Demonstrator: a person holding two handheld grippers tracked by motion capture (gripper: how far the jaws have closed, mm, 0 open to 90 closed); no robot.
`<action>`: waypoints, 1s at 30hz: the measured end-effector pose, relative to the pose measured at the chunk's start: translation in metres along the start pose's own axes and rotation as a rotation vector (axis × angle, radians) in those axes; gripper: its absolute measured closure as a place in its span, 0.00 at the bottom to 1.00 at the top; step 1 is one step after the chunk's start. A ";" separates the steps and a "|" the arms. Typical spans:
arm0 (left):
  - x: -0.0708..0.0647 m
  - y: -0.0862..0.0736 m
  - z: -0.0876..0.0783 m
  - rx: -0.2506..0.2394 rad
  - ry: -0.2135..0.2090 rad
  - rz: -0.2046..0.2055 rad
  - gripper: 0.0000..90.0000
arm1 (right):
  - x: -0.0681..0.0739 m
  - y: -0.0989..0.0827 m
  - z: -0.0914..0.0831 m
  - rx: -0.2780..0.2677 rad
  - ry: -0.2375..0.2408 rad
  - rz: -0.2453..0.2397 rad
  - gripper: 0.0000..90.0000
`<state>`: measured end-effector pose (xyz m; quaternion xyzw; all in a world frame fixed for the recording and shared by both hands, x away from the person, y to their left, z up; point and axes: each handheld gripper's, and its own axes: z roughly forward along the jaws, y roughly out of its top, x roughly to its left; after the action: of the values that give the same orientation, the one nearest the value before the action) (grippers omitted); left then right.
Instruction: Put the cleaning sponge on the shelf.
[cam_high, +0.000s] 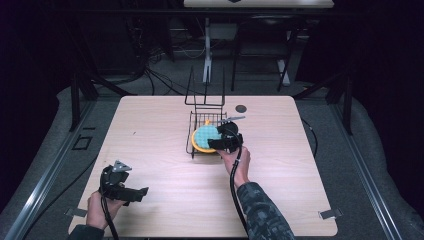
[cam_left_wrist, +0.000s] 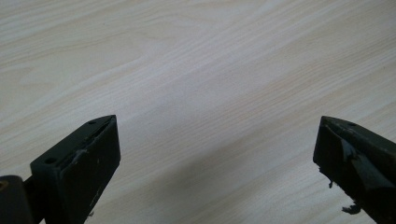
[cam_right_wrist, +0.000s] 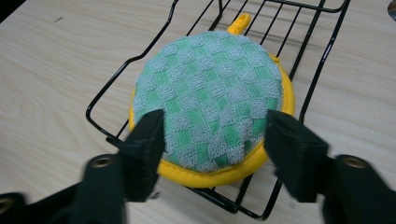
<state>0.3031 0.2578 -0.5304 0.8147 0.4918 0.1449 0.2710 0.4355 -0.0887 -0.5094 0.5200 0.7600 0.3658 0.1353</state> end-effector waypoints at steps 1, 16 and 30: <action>0.000 0.000 0.000 -0.002 0.003 -0.001 0.01 | 0.001 0.000 -0.001 -0.001 0.003 -0.005 0.34; -0.001 0.000 -0.001 -0.002 0.001 0.005 0.01 | 0.002 -0.005 -0.045 0.043 0.079 -0.107 0.09; -0.002 -0.001 -0.001 0.004 0.002 0.006 0.01 | -0.009 -0.021 -0.104 0.041 0.057 -0.181 0.00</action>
<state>0.3009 0.2569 -0.5299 0.8166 0.4899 0.1453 0.2684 0.3639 -0.1441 -0.4536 0.4413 0.8147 0.3511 0.1352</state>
